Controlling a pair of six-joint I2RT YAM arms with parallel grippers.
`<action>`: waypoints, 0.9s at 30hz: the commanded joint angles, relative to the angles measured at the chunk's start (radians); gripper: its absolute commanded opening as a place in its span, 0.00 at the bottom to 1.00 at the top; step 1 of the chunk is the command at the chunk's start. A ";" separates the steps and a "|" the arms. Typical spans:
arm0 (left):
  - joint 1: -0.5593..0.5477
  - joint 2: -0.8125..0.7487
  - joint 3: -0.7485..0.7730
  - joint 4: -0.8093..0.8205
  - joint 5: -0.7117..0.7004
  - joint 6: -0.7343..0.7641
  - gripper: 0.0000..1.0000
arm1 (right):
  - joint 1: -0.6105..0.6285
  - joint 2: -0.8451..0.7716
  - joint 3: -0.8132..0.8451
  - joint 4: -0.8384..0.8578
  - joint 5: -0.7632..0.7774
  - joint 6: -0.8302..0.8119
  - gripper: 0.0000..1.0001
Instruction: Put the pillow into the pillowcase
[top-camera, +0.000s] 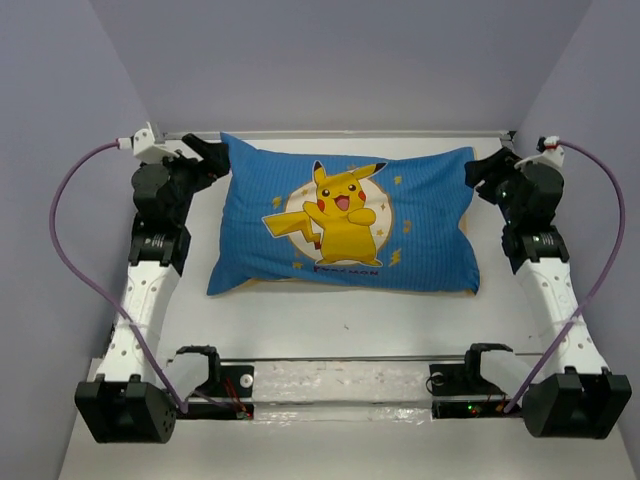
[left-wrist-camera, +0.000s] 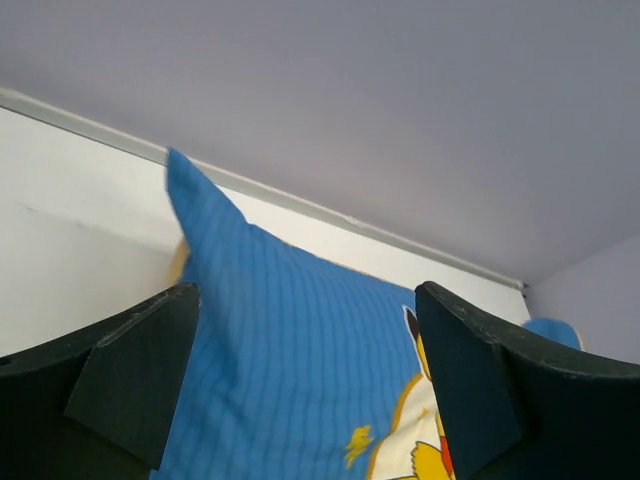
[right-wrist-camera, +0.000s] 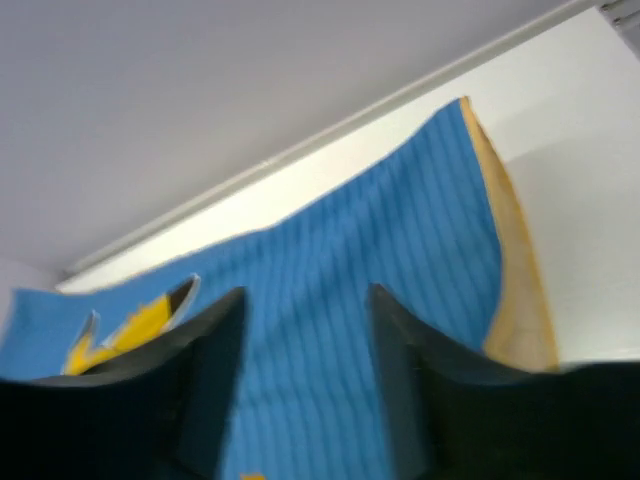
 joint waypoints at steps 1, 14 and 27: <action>-0.116 0.148 0.040 0.069 -0.002 -0.052 0.99 | 0.001 0.150 0.107 0.060 -0.172 -0.015 0.32; -0.181 0.498 -0.041 0.346 -0.149 -0.126 0.99 | 0.023 0.649 0.148 0.278 -0.367 0.088 0.00; -0.064 0.616 -0.040 0.461 -0.193 -0.185 0.99 | -0.072 0.731 0.144 0.368 -0.130 0.108 0.00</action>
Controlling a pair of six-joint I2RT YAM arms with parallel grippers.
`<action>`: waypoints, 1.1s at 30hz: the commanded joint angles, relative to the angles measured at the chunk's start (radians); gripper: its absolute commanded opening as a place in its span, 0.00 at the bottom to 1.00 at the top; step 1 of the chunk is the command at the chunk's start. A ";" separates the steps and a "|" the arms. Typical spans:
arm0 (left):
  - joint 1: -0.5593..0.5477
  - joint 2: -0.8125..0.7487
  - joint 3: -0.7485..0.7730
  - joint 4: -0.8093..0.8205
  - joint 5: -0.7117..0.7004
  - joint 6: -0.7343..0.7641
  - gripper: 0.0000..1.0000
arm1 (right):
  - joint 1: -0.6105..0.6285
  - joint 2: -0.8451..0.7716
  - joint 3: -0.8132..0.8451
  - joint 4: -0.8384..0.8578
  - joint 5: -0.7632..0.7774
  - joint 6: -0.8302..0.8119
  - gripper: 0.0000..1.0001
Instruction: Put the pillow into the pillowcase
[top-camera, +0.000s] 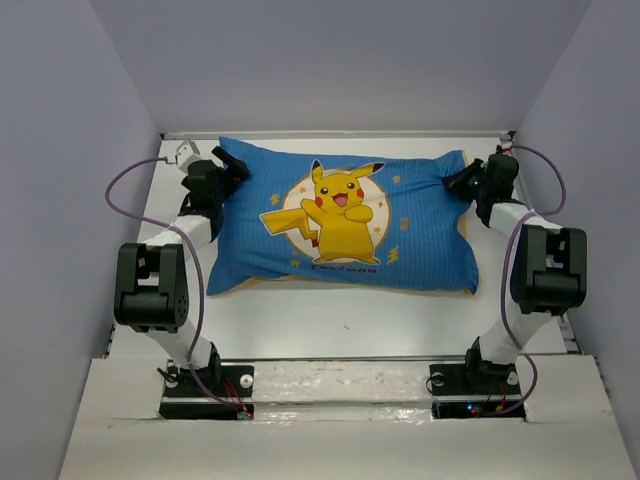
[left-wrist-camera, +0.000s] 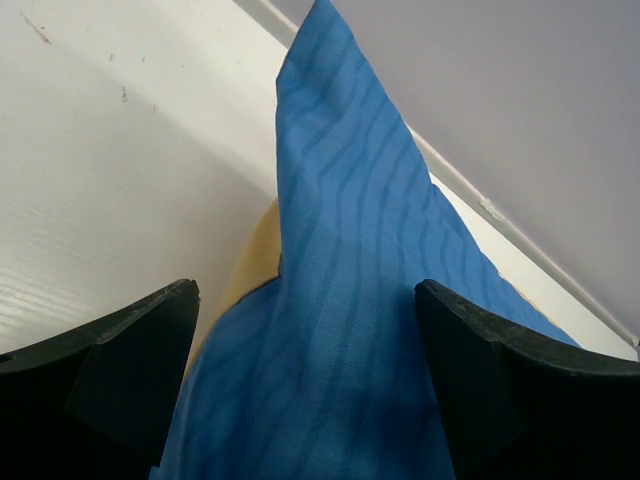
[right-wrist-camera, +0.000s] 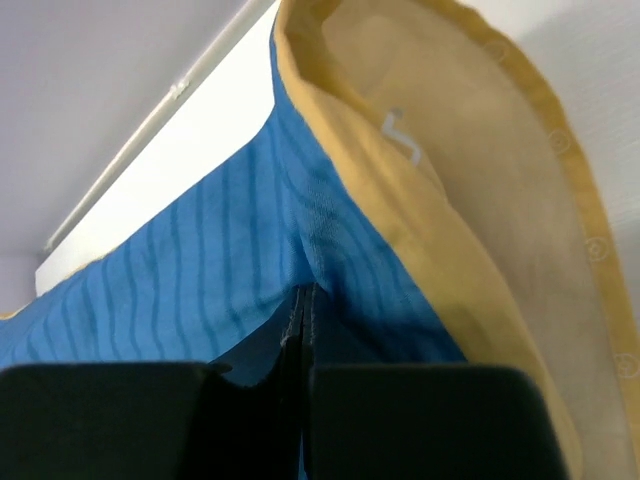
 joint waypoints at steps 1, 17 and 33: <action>-0.006 -0.018 0.017 0.067 -0.016 -0.013 0.99 | 0.000 -0.035 0.035 0.013 0.100 -0.055 0.00; -0.035 -0.737 -0.038 -0.023 -0.003 0.125 0.99 | 0.000 -0.616 0.028 -0.098 -0.002 -0.101 0.83; -0.437 -0.855 -0.204 -0.175 0.130 0.206 0.99 | 0.192 -0.668 0.029 -0.262 -0.097 -0.262 0.01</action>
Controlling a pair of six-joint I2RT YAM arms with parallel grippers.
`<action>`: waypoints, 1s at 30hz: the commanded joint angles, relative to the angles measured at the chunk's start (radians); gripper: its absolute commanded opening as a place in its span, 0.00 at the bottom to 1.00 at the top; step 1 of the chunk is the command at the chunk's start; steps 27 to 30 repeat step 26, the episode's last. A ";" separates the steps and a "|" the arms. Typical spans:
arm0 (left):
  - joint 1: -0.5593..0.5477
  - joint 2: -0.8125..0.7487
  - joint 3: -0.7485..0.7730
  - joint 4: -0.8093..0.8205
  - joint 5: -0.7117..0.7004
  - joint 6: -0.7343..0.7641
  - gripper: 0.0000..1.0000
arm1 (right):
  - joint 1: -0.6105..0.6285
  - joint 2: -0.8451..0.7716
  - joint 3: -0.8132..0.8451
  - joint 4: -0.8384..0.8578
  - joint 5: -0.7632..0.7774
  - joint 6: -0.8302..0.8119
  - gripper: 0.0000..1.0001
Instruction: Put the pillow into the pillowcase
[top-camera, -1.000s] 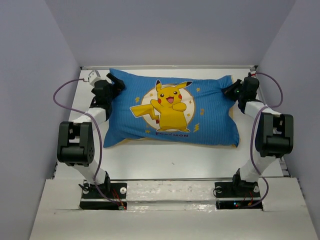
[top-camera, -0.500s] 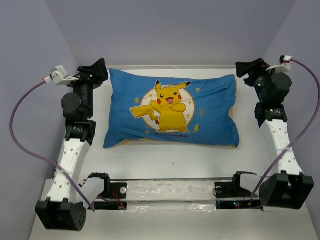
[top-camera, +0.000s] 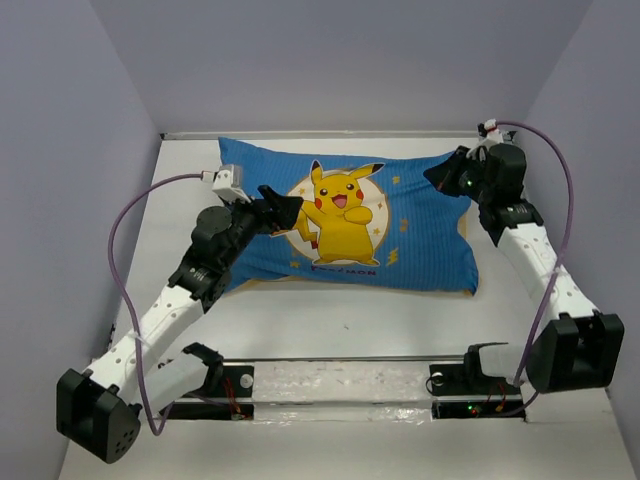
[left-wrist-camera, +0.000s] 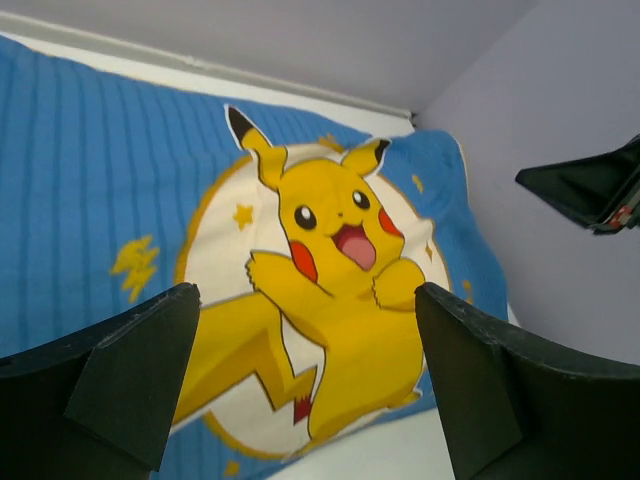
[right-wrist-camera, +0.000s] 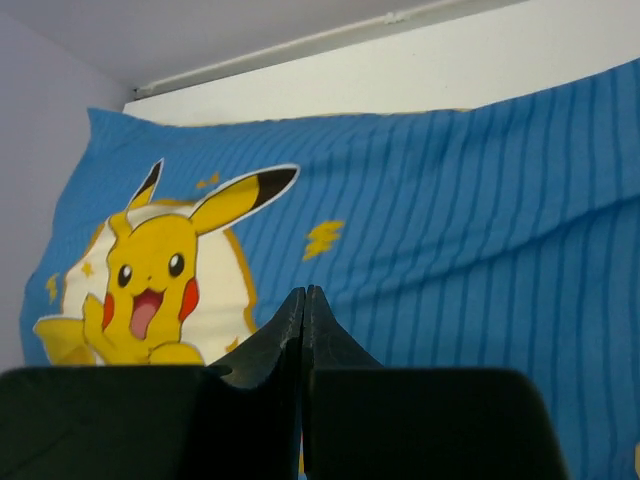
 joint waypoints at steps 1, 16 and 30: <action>-0.034 -0.175 0.027 -0.002 0.020 0.078 0.99 | 0.009 -0.272 -0.053 0.082 -0.019 -0.012 0.03; -0.035 -0.631 -0.035 -0.231 -0.171 0.342 0.99 | 0.009 -0.830 -0.179 0.042 0.144 0.068 1.00; -0.028 -0.676 -0.088 -0.260 -0.135 0.390 0.99 | 0.009 -0.817 -0.209 0.023 0.144 0.079 1.00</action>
